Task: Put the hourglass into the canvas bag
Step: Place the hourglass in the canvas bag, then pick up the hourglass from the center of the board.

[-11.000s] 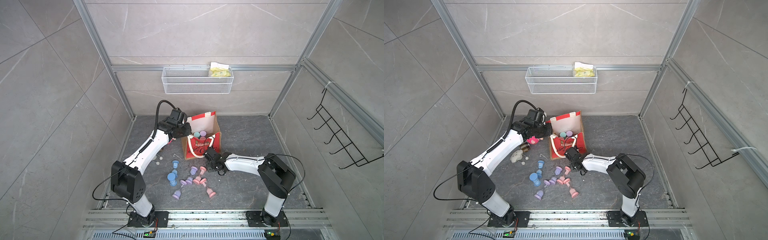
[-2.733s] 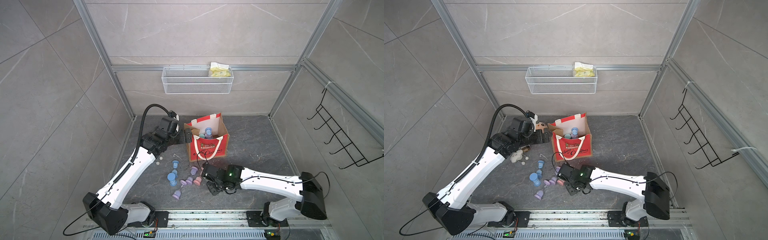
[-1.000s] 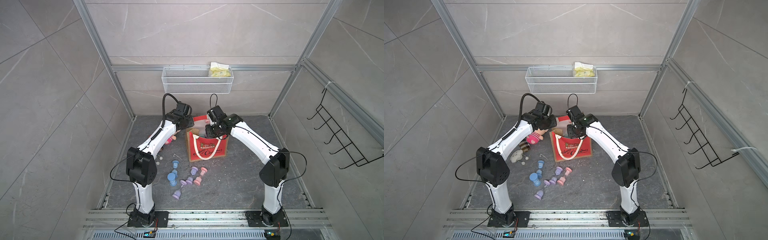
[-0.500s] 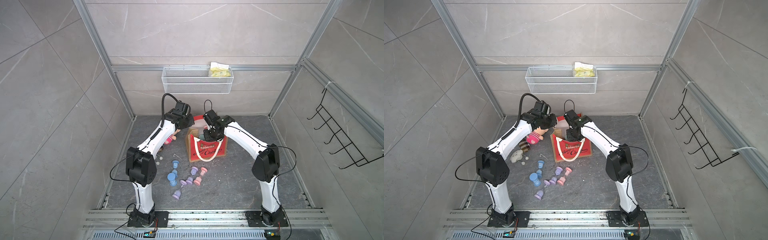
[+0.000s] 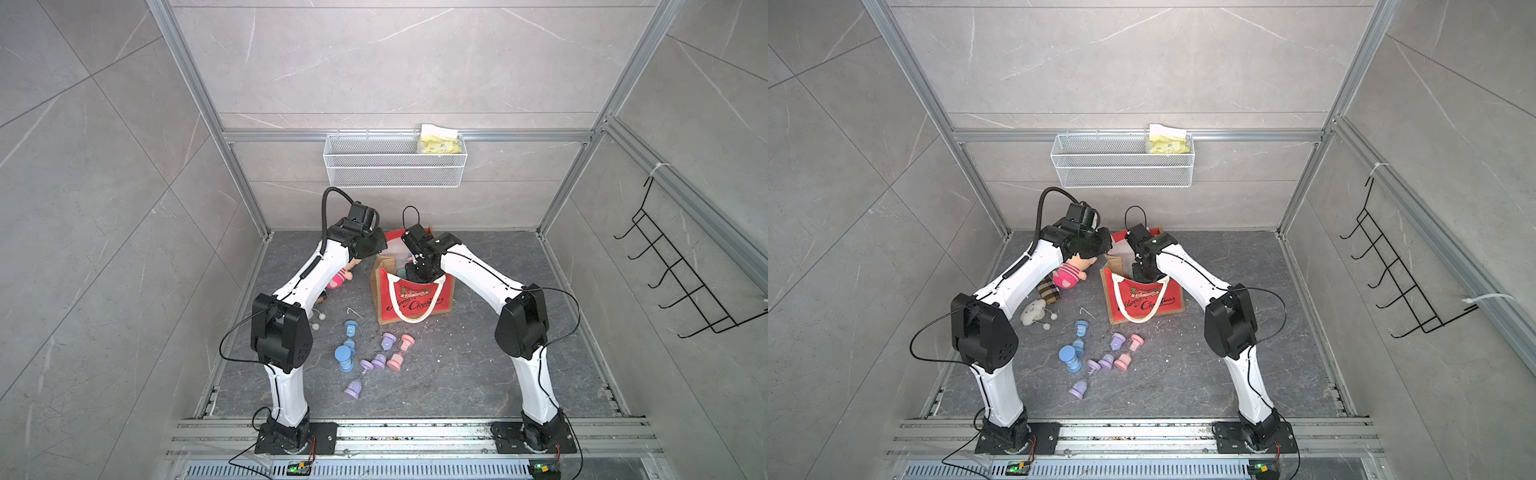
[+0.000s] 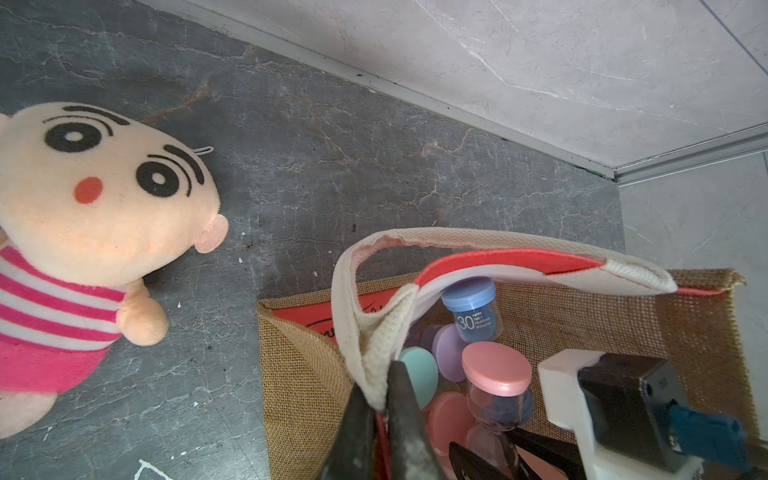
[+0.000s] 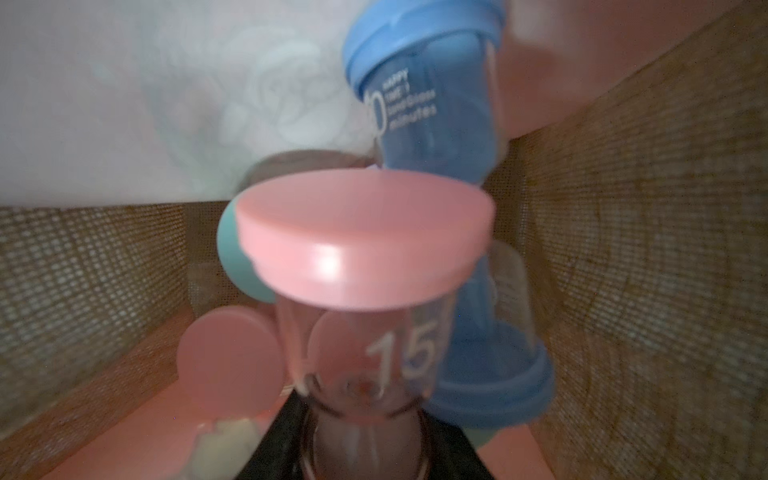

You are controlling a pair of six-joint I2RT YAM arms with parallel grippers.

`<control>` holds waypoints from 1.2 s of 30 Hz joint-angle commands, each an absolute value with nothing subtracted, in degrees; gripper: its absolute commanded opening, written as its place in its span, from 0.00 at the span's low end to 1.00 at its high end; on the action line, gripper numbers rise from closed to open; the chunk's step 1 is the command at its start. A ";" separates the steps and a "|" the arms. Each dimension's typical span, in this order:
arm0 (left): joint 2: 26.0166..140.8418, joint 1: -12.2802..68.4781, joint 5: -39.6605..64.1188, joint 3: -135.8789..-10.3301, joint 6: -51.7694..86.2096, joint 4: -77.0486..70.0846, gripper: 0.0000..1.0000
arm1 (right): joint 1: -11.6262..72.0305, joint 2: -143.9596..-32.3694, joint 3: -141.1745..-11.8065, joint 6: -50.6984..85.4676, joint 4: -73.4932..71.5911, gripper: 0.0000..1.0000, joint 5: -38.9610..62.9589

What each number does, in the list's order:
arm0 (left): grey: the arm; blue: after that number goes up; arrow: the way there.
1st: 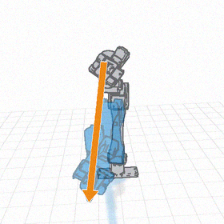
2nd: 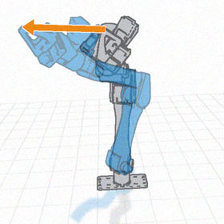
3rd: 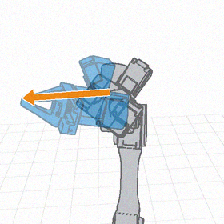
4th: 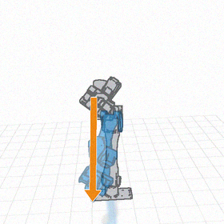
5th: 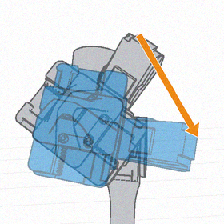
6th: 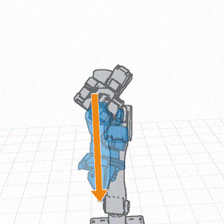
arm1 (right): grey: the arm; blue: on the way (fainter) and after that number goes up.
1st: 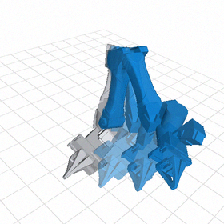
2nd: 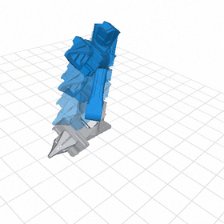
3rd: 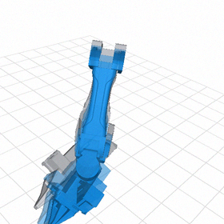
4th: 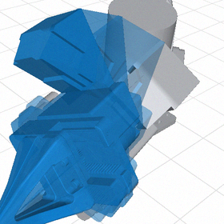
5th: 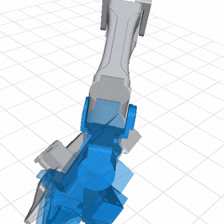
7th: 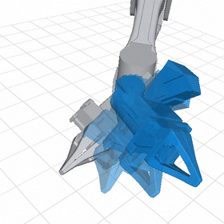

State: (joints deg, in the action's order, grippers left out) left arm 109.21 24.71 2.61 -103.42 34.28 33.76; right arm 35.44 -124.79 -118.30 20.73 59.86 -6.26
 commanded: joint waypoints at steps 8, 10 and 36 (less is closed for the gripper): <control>105.96 24.87 6.13 -102.62 33.95 33.81 0.00 | 35.25 -117.89 -122.92 20.57 62.99 0.70 -7.07; 105.77 24.88 6.11 -102.56 33.54 34.62 0.00 | 35.22 -116.04 -123.11 20.57 63.43 0.74 -6.52; 100.65 24.87 -0.89 -99.37 32.01 38.86 0.00 | 57.95 -84.45 -90.32 39.11 59.74 0.99 -15.35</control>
